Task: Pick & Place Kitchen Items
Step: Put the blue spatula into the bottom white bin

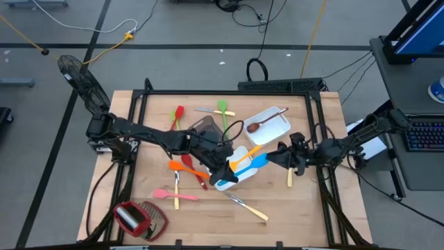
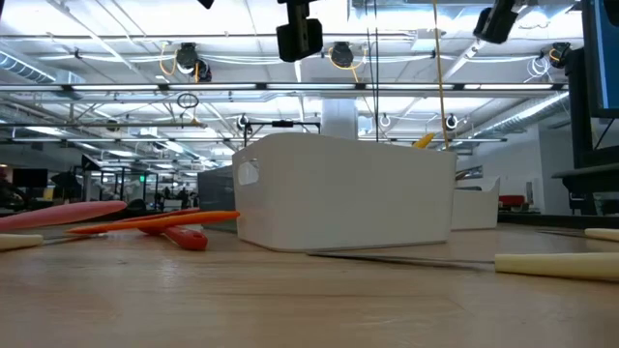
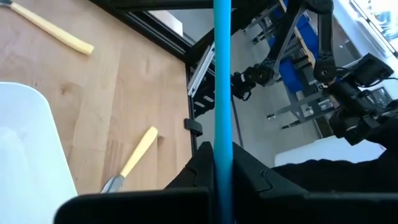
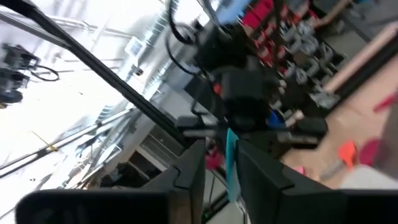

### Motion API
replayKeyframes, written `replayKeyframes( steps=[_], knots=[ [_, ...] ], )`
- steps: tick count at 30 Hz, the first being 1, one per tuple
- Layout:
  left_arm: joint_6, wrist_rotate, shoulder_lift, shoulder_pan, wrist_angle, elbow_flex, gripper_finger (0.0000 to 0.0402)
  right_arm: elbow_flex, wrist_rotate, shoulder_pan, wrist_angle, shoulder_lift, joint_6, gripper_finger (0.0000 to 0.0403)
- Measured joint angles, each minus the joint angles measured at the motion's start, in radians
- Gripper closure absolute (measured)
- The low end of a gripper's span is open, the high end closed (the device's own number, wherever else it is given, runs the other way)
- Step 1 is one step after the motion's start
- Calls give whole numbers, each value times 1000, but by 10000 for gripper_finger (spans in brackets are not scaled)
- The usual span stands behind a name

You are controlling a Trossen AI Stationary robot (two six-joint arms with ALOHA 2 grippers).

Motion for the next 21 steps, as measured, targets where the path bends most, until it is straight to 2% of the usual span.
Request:
replayKeyframes(
  steps=[5,10,19,21],
  knots=[
    [-9,-108,1,-16,-13,0,388,0,-1,1,134,-1,-137,298],
    [-14,-241,1,-26,10,0,388,0,1,1,238,-1,-269,293],
    [12,-359,0,-35,247,0,388,1,5,2,251,0,-422,310],
    [28,-382,-12,-35,282,0,388,1,34,3,252,0,-464,313]
  ],
)
